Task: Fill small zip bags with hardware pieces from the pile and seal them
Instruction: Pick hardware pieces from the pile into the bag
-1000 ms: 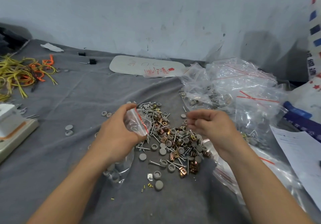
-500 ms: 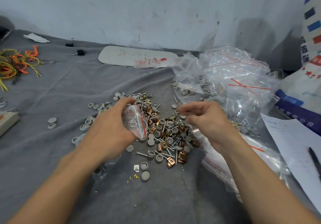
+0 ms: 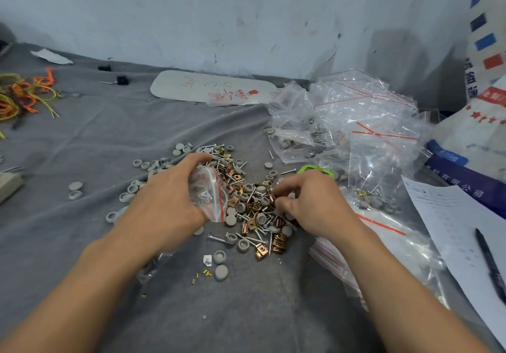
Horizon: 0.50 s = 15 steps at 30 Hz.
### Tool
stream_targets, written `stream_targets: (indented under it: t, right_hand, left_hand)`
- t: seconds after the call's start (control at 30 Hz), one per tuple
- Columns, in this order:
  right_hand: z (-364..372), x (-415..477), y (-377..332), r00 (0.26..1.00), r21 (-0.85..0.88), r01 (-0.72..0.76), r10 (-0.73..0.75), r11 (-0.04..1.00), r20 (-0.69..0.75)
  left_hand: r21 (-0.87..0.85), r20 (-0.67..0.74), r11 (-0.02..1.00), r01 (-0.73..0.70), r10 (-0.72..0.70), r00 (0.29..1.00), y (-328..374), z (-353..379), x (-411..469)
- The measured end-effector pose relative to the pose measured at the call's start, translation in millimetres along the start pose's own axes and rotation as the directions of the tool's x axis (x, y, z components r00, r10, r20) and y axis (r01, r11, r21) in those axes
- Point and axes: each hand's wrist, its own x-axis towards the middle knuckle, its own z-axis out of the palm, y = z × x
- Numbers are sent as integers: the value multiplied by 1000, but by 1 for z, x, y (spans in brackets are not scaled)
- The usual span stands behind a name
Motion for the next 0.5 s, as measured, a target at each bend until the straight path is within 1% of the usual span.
stream_targets:
  t: [0.1, 0.17, 0.23, 0.3, 0.37, 0.43, 0.5]
  right_hand:
    - [2, -3, -2, 990, 16, -3, 5, 1000, -142]
    - [1, -4, -4, 984, 17, 21, -18, 1000, -175]
    - [2, -4, -10, 990, 30, 36, -32, 999, -139]
    - [5, -4, -18, 993, -3, 68, -68, 998, -99]
    - [9, -4, -29, 994, -56, 105, -107, 993, -28]
    - [13, -5, -36, 993, -130, 110, -105, 985, 47]
    - [13, -3, -40, 995, -214, 91, -81, 973, 57]
  left_hand:
    - [-14, -13, 1000, 5, -5, 1000, -2, -3, 0]
    - [-21, -8, 1000, 7, -7, 1000, -3, -4, 0]
    - [-23, -1, 1000, 18, -18, 1000, -4, -5, -1]
    - [-19, 1, 999, 30, -30, 1000, -4, -6, -1]
    - [-24, 0, 999, 35, -35, 999, -5, -7, 0]
    - [-24, -5, 999, 33, -34, 999, -6, -7, 0]
    - [-17, -5, 999, 33, -33, 999, -7, -7, -1]
